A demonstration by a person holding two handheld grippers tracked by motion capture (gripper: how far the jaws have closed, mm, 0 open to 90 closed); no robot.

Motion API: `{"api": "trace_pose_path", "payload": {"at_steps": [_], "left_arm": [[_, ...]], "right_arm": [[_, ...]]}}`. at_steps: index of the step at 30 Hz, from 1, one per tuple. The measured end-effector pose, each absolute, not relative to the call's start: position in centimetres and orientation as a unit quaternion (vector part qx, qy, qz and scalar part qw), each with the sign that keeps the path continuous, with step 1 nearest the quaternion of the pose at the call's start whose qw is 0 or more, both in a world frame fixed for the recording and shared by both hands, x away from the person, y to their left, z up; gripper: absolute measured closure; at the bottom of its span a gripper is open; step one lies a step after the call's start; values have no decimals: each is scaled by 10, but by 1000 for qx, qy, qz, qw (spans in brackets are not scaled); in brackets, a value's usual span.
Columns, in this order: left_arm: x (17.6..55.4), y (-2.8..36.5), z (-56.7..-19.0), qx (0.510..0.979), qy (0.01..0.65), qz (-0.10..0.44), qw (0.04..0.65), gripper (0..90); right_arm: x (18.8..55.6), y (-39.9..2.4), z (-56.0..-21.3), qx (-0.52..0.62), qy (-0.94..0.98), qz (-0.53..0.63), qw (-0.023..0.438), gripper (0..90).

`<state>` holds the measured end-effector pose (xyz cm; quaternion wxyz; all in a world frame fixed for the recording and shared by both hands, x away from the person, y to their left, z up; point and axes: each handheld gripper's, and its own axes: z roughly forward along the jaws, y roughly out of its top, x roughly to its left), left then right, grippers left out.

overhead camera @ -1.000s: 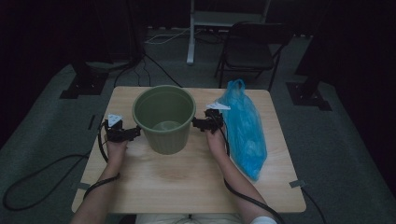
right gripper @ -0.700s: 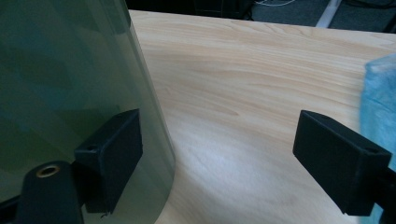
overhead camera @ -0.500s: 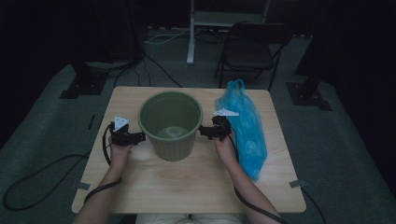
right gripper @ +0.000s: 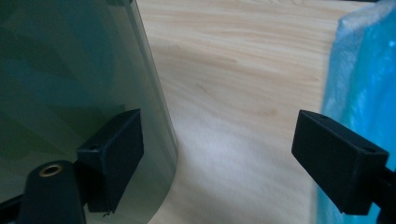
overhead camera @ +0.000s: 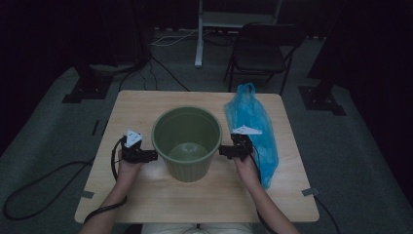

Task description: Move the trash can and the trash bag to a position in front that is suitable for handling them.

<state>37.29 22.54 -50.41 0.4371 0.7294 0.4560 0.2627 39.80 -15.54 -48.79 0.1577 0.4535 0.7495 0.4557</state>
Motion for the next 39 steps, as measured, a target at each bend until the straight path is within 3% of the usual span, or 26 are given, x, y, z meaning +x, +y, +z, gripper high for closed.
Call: {"api": "trace_pose_path", "payload": {"at_steps": [25, 39], "left_arm": [[322, 201, -502, 762, 408, 238, 442, 1], [339, 199, -503, 755, 420, 240, 443, 1]], "right_arm": [[329, -191, -493, 448, 748, 467, 145, 161], [346, -189, -496, 456, 752, 456, 134, 161]]}}
